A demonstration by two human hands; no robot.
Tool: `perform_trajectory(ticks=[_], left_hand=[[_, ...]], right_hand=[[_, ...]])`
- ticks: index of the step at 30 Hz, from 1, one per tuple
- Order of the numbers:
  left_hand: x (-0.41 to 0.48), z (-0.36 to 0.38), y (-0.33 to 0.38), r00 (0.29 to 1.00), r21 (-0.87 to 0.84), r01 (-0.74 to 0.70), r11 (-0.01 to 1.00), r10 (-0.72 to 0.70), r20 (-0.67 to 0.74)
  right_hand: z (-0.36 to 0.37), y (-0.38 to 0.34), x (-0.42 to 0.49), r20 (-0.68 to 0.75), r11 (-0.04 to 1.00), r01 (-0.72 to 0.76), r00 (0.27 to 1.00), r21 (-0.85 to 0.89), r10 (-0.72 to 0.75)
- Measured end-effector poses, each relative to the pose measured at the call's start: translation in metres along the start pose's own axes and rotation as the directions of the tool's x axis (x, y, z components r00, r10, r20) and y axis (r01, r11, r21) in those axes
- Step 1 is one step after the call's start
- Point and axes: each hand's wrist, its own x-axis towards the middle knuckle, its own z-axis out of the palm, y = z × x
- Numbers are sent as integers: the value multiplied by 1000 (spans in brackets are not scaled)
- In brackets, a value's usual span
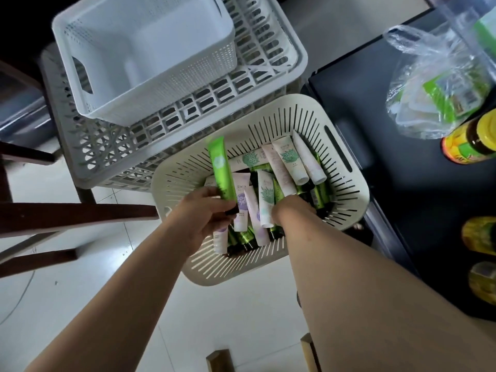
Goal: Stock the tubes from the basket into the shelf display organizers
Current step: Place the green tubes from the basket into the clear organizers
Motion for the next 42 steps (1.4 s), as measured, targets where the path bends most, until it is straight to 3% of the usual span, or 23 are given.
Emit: perform_trajectory(ticks=[3,7,10,13,18,23,29,32,35,42], left_hand=[[14,8,-4,999,14,-24,1000,24,24],[23,16,-15,998,-15,-58,998,58,32],[24,18,-21,992,57,-123,991,123,-7],[18,18,-20,979,150,-193,970,200,-37],[-9,15,-15,969,94,-245,965,247,-15],[-56,12,2,942,-143,-293,945,311,123],[-125,13,28,815,-158,-568,808,579,28],[-157,23,36,719,-148,-682,717,693,44],[-186,37,42,623,-117,-772,624,780,55],[-246,74,54,456,-138,-859,493,860,229]], right_hand=[[0,3,5,78,1000,7,997,-13,-6],[-16,5,1,127,974,-43,992,221,15],[-16,3,8,294,801,-226,954,554,66],[-21,6,6,351,666,-283,936,690,35],[-56,10,-55,362,731,-149,921,666,-142],[-84,-1,-109,141,599,153,899,786,-414],[-139,9,-175,-227,182,390,792,903,-567],[-157,23,-211,-367,141,543,715,828,-594],[-174,45,-247,-440,179,661,652,729,-618],[-211,115,-318,-646,122,806,546,580,-533]])
